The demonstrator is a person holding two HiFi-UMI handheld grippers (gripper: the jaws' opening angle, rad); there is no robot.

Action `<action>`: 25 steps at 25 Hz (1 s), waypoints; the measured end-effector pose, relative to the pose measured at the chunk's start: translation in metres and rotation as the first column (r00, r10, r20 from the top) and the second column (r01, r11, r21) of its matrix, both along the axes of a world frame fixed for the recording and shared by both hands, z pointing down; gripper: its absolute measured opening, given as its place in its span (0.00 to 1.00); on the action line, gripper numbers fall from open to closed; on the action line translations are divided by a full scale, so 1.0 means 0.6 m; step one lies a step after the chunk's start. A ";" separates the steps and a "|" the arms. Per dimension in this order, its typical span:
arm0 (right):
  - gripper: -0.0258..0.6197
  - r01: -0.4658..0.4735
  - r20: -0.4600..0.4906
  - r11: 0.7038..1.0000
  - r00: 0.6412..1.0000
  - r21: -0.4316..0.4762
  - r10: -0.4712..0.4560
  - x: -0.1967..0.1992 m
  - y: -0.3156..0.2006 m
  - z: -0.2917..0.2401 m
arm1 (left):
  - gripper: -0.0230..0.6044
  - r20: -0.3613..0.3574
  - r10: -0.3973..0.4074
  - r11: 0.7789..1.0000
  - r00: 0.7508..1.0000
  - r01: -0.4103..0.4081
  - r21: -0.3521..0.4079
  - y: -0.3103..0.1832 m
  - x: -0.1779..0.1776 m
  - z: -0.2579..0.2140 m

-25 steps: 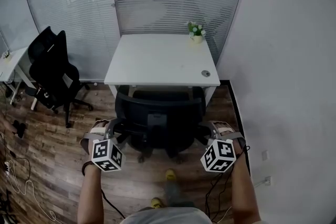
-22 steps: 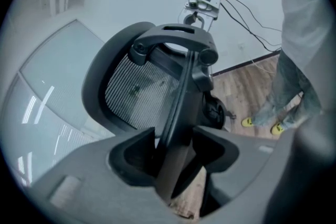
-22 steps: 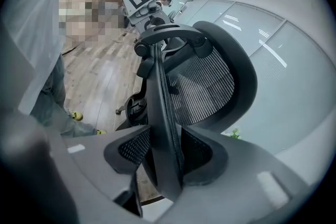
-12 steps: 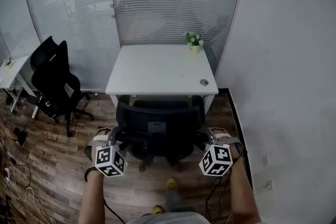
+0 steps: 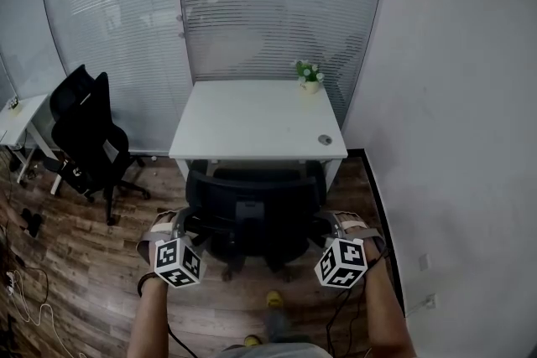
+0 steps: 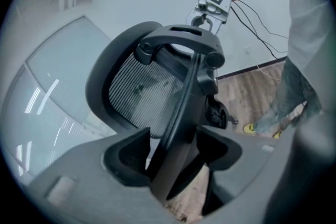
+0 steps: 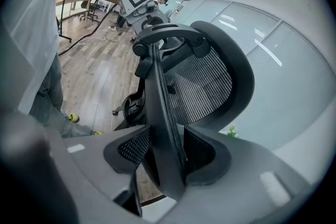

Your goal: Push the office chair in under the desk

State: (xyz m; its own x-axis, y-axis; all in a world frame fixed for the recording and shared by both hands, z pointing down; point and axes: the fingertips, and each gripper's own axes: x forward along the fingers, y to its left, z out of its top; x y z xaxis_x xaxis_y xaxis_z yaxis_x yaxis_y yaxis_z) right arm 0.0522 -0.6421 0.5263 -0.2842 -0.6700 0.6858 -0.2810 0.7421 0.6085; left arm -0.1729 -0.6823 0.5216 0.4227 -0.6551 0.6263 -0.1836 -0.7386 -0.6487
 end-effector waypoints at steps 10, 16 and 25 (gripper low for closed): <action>0.34 -0.069 0.054 0.998 0.996 0.011 0.068 0.009 0.015 -0.014 | 0.49 -0.111 -0.073 0.997 0.991 0.072 -0.012 0.016 -0.012 -0.022; 0.34 -0.146 0.212 0.988 0.968 0.049 0.133 0.016 0.028 -0.049 | 0.48 -0.289 -0.137 0.991 0.947 0.130 -0.045 0.028 -0.015 -0.046; 0.34 -0.338 0.523 0.941 0.802 -0.002 0.289 0.028 0.082 -0.079 | 0.41 -0.486 -0.213 0.976 0.847 0.205 -0.070 0.064 -0.027 -0.080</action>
